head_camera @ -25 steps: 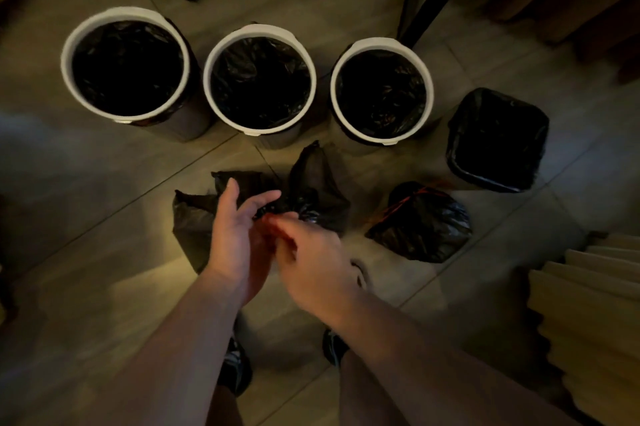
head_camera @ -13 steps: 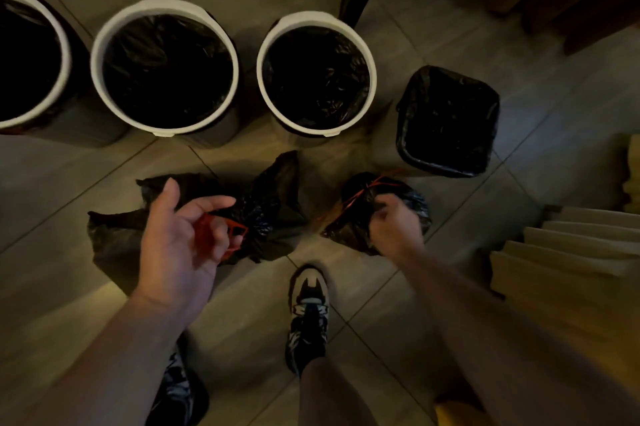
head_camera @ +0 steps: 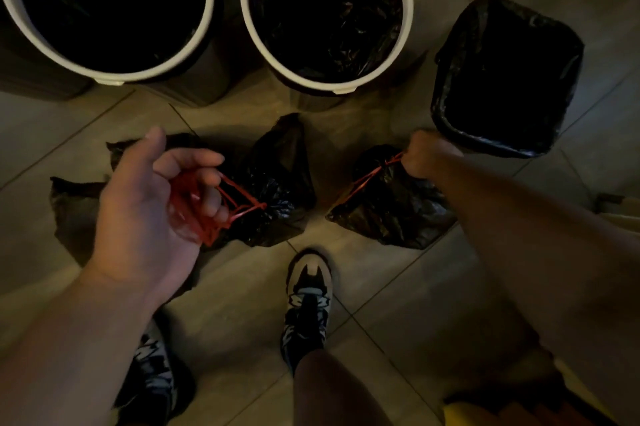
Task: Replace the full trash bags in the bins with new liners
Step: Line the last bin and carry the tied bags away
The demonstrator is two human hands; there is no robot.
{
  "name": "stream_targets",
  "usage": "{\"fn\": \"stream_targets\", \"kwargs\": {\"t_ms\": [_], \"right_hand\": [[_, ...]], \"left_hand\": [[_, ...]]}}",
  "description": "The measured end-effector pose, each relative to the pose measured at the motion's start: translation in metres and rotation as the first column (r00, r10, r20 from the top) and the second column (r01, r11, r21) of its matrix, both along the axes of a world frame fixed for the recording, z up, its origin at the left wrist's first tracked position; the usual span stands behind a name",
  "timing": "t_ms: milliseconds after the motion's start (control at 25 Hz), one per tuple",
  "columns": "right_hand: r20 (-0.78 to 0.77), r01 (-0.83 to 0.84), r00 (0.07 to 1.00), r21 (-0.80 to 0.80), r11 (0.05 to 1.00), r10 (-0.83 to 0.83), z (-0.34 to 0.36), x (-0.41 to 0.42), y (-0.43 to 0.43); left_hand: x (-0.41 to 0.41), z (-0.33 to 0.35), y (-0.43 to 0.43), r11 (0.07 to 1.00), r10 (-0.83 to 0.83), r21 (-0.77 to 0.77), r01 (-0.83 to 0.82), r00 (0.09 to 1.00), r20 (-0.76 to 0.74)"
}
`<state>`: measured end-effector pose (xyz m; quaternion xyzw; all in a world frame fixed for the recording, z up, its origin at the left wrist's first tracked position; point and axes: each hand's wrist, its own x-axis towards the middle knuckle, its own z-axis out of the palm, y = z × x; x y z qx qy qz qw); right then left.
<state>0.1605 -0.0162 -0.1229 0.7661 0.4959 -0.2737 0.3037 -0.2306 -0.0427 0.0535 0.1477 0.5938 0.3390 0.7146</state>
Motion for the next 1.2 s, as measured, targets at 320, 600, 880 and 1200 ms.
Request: {"fn": "stream_targets", "kwargs": {"t_ms": [320, 600, 880, 1200], "right_hand": [[-0.292, 0.296, 0.930, 0.236, 0.925, -0.223, 0.088, -0.022, -0.049], [-0.753, 0.676, 0.548, 0.141, 0.724, -0.364, 0.078, -0.098, -0.061], [-0.189, -0.500, 0.859, -0.104, 0.860, 0.476, -0.008, -0.137, -0.086], [0.047, -0.680, 0.688, -0.306, 0.666, 0.724, -0.059, -0.142, -0.087]], "left_hand": [[0.021, 0.028, 0.003, 0.997, 0.023, -0.076, -0.025, 0.999, -0.022], [0.018, 0.022, 0.000, 0.995, 0.040, -0.087, -0.038, 0.999, 0.020], [0.001, 0.013, -0.005, 0.995, 0.086, -0.064, -0.079, 0.990, 0.113], [-0.004, -0.004, -0.005, 0.998, 0.064, -0.026, -0.062, 0.990, 0.128]]}}
